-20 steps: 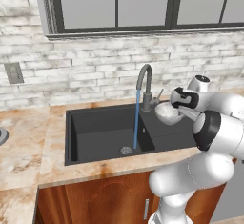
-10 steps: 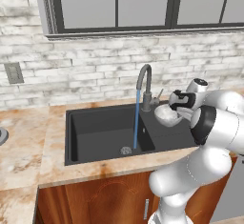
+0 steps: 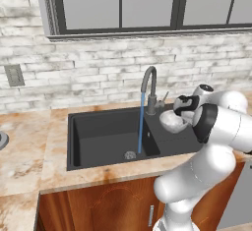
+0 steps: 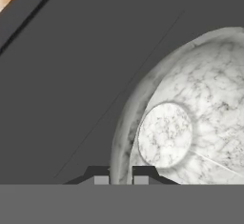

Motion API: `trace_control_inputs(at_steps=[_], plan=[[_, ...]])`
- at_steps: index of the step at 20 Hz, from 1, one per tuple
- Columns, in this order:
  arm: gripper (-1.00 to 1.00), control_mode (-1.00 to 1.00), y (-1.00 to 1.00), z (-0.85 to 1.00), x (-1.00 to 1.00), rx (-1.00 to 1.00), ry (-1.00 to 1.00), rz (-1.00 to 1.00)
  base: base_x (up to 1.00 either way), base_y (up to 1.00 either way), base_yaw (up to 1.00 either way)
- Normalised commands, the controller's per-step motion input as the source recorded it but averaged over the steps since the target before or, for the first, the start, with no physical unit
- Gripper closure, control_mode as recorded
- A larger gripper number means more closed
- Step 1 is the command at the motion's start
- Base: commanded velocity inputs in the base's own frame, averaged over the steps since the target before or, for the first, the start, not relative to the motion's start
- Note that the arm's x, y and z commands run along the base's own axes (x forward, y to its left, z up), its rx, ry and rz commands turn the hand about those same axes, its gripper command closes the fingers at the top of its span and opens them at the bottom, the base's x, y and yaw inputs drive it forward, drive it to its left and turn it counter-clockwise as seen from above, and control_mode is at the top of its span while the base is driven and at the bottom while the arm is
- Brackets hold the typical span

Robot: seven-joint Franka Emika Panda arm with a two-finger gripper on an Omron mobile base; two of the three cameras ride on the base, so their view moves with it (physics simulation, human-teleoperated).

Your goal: Rinse each bowl for a few seconds and place them down in the sink or on the counter.

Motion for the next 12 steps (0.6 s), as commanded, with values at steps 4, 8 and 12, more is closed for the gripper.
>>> trace_control_inputs(at_steps=[4, 8, 12], plan=[[1.0, -1.0, -0.04, -0.18, 0.06, 0.0, 0.0, 0.0, 0.0, 0.0, 0.0], [1.0, -1.0, -0.05, -0.17, 0.07, 0.0, 0.0, 0.0, 0.0, 0.0, 0.0], [1.0, -1.0, -0.07, -0.18, 0.08, 0.0, 0.0, 0.0, 0.0, 0.0, 0.0]])
